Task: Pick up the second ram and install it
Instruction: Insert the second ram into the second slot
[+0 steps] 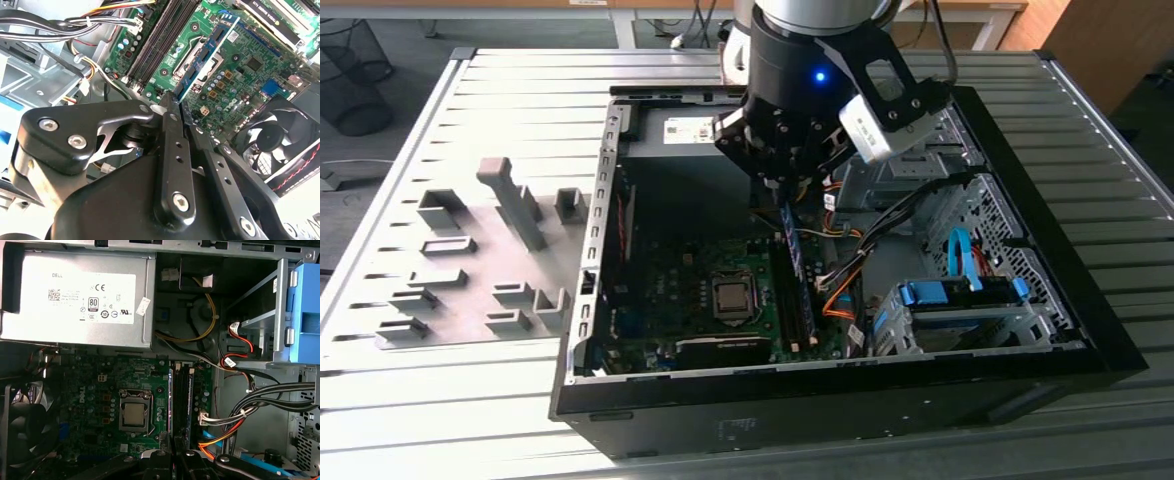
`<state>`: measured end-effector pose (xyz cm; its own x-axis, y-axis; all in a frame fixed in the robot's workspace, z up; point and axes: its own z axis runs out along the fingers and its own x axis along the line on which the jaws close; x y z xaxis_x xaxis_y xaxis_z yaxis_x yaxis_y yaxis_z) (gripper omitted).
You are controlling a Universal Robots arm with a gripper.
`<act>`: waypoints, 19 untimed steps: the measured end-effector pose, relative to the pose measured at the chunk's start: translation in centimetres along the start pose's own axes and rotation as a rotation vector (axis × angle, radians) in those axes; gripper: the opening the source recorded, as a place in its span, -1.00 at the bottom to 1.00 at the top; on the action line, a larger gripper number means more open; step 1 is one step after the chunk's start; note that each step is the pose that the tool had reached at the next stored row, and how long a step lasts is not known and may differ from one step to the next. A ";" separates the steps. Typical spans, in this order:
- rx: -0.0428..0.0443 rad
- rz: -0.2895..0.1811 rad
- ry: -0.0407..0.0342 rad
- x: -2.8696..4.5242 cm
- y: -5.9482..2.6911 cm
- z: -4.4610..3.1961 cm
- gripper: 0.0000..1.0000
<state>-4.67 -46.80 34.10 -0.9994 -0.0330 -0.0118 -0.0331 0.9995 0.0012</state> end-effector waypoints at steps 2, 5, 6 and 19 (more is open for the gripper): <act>-0.0001 0.000 0.0000 0.00 0.00 0.03 -0.73; -0.0001 0.000 -0.0001 0.00 0.00 0.15 -0.73; -0.0001 0.000 0.0000 0.00 0.00 0.22 -0.73; 0.0003 0.000 0.0008 -0.02 -0.23 1.97 -0.73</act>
<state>-4.63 -47.03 32.14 -0.9994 -0.0330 -0.0110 -0.0330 0.9995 0.0009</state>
